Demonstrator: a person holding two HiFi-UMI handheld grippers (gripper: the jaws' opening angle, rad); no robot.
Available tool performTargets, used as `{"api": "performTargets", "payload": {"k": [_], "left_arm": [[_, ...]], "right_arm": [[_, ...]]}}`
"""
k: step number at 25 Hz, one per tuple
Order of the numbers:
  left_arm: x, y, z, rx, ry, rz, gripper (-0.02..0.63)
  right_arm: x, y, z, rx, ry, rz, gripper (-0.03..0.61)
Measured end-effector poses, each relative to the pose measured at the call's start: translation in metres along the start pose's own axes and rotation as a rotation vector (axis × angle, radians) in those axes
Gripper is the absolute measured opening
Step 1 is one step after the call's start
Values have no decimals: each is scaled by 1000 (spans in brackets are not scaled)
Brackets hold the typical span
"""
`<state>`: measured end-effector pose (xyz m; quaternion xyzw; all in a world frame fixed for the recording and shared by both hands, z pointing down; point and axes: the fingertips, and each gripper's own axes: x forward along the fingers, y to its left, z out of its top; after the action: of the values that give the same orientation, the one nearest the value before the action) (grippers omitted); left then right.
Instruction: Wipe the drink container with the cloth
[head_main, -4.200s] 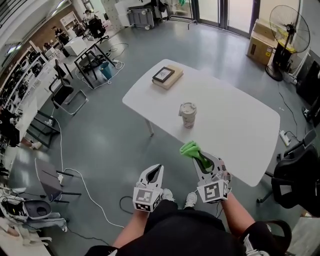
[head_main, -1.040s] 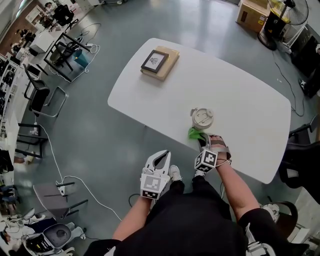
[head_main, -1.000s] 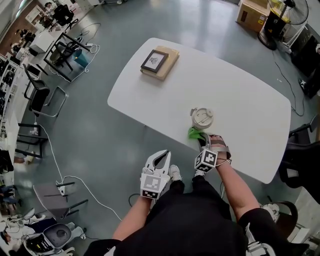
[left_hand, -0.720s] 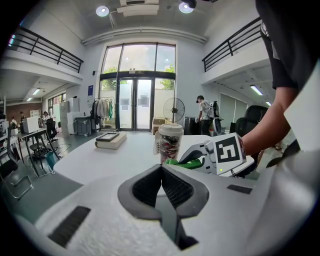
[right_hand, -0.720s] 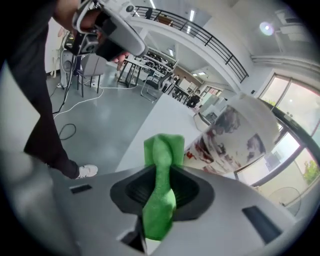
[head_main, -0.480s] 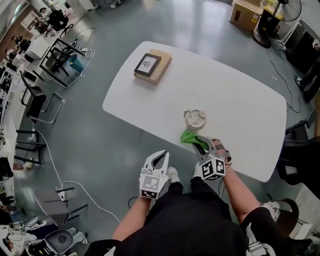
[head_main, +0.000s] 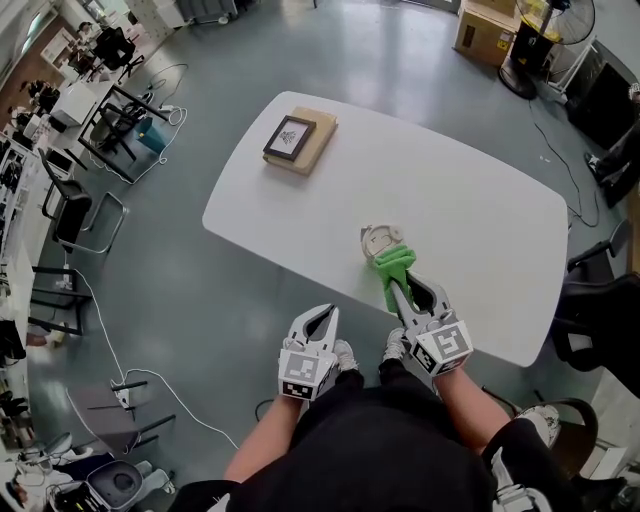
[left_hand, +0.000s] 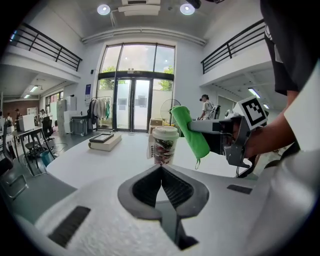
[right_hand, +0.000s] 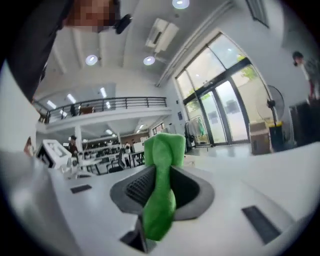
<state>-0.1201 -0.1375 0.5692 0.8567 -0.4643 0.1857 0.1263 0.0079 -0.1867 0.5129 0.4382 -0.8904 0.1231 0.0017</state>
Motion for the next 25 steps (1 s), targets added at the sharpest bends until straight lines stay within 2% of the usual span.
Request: {"api": "performTargets", "payload": {"k": [6,10,12,16,22,25], "left_arm": [[3,0,2,9,-5,5,14],[5,-1,1,12,0,2,14],[6,-1,2,17,-1,1,14],[8,-2,3,20,-3,-1,14],[8,-4,0,19,12,2,14],[8,-6,-6,18,19,-4,14]], "right_arm": [[-3,-35,7,526,-126,-79,94],[-4,-58,-2,750,-181,-145,94],[-1,-65,-12,820,-190,-155,94],[-1,-83,-43,928,-141,-222,94],[6,-83,-63,1012,-40,-219,94],[11,-82,-64,1017,-9,-190,94]]}}
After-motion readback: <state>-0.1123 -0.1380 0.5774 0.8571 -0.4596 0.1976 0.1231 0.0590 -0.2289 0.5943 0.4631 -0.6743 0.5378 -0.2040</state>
